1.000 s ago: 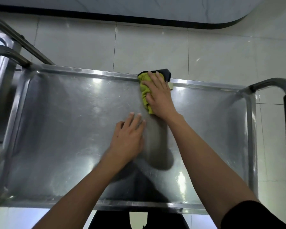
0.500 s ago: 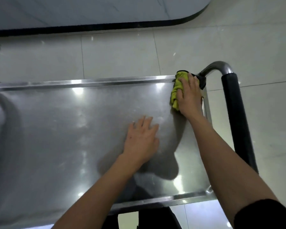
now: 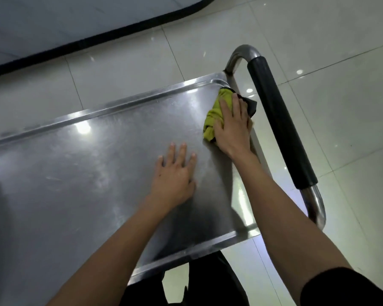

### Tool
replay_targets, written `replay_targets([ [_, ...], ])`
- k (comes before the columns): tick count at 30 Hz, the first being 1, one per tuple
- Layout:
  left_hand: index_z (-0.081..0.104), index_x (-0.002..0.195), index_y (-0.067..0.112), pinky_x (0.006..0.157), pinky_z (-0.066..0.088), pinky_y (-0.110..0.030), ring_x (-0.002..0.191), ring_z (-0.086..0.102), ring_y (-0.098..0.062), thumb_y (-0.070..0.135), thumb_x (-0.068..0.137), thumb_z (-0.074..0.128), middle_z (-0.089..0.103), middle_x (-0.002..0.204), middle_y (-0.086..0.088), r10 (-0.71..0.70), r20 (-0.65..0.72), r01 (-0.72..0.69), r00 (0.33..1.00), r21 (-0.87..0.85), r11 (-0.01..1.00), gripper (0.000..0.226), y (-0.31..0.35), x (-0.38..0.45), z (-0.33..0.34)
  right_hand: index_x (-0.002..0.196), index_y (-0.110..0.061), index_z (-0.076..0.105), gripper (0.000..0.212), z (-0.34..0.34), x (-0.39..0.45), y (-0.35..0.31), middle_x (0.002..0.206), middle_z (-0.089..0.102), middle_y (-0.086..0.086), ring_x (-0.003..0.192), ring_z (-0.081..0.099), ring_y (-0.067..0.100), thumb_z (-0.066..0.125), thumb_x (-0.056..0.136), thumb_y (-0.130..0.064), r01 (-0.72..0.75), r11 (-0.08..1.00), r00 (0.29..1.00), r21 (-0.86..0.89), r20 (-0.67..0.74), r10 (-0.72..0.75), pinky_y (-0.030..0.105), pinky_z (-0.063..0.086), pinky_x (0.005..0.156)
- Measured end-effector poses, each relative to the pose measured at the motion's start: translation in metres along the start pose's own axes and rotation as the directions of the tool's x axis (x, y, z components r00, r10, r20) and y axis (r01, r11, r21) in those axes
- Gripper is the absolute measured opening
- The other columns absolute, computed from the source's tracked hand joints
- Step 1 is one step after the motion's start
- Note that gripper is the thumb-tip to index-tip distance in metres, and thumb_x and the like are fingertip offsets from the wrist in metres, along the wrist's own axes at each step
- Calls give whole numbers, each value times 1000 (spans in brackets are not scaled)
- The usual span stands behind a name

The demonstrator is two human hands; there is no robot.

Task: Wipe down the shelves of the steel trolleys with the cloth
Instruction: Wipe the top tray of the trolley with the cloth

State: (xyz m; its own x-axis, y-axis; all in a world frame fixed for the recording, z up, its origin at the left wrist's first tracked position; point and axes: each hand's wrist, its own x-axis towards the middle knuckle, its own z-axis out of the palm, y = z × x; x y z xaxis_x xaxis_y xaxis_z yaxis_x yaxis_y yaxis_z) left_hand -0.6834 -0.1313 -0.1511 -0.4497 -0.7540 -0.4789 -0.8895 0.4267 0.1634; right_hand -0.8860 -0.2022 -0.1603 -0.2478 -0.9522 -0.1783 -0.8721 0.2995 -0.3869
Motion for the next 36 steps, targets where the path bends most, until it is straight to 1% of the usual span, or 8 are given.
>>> replay_targets([
  [6, 5, 159, 28, 116, 18, -57, 153, -10, -37, 55, 95, 46, -12, 168, -9, 42, 2, -42, 999, 38, 998, 81, -5, 1, -1, 152, -33, 25, 60, 13, -107, 20, 165, 10, -1, 149, 12, 25, 39, 98, -56, -209, 978, 977, -26, -57, 207, 54, 21, 115],
  [14, 4, 159, 26, 112, 19, -65, 151, -13, -44, 54, 100, 43, -15, 166, -13, 81, -36, -80, 996, 41, 996, 77, -4, -2, 11, 146, -26, 37, 56, 29, -243, 29, 163, 16, 0, 150, 12, 25, 51, 94, -42, -441, 894, 879, 80, -160, 448, 53, 23, 118],
  [19, 6, 159, 26, 110, 19, -68, 151, -13, -43, 57, 99, 45, -13, 167, -11, 87, -37, -86, 996, 29, 996, 78, -5, 0, 14, 146, -22, 40, 56, 33, -290, 36, 163, 19, 3, 151, 12, 26, 54, 94, -36, -485, 870, 849, 86, -191, 492, 49, 23, 118],
  [24, 18, 155, 31, 102, 29, -67, 149, 8, -40, 71, 92, 41, 5, 165, -8, 183, -132, -169, 974, 111, 979, 79, -22, -7, 13, 150, -22, 34, 53, 37, -285, 31, 164, 11, 7, 152, 5, 28, 45, 101, -39, -502, 864, 848, 32, -179, 499, 51, 18, 120],
  [26, 23, 153, 34, 101, 27, -72, 145, 15, -39, 76, 89, 40, 12, 162, -7, 209, -165, -183, 964, 159, 970, 79, -27, -7, 12, 150, -22, 34, 51, 41, -281, 32, 164, 9, 10, 152, 3, 31, 42, 102, -38, -475, 880, 866, -10, -186, 465, 53, 16, 120],
  [29, 25, 152, 38, 101, 14, -83, 145, 10, -44, 76, 88, 43, 13, 161, -5, 176, -154, -154, 972, 144, 978, 77, -24, -4, 11, 149, -21, 35, 49, 43, -264, 35, 164, 7, 13, 151, 1, 33, 39, 103, -37, -427, 904, 892, -31, -180, 415, 56, 12, 120],
  [32, 23, 152, 40, 101, 20, -82, 144, 4, -51, 75, 87, 46, 9, 162, -2, 134, -122, -123, 983, 92, 988, 78, -22, -3, 11, 149, -25, 31, 49, 43, -227, 33, 164, 0, 9, 151, -4, 31, 36, 103, -40, -396, 918, 908, -15, -157, 389, 56, 9, 121],
  [36, 18, 154, 41, 102, 27, -77, 146, 3, -50, 74, 89, 45, 5, 165, -2, 104, -112, -92, 988, 105, 990, 78, -20, 0, 6, 147, -25, 30, 48, 43, -163, 21, 164, -3, 8, 151, -6, 33, 35, 101, -40, -302, 953, 943, 4, -148, 299, 59, 10, 120],
])
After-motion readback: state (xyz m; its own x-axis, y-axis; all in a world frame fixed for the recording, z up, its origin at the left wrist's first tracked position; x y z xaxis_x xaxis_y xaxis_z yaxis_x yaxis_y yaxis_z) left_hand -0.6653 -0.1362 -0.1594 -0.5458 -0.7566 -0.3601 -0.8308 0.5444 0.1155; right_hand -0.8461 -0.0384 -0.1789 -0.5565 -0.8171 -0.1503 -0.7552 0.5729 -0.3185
